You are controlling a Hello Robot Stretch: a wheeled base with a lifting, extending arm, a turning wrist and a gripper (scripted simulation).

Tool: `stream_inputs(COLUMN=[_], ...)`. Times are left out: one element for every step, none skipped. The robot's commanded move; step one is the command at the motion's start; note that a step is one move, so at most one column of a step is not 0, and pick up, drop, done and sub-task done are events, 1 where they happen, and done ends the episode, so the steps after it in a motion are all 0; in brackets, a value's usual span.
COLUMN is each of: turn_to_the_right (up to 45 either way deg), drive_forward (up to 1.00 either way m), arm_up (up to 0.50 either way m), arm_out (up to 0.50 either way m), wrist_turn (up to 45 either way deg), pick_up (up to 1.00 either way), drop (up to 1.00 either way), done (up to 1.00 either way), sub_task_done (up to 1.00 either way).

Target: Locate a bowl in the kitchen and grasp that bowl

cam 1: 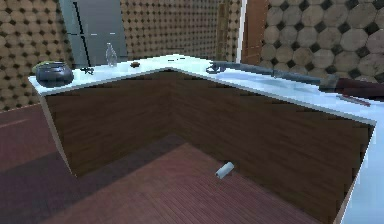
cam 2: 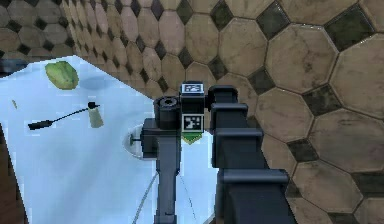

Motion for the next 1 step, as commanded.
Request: stream_inputs(turn_to_the_right=[0.0], drive_forward=[0.00], arm_up=[0.00], arm_out=[0.00], wrist_turn=[45.0], pick_up=[0.00], drop=[0.00], done=[0.00], sub_task_done=[0.00])
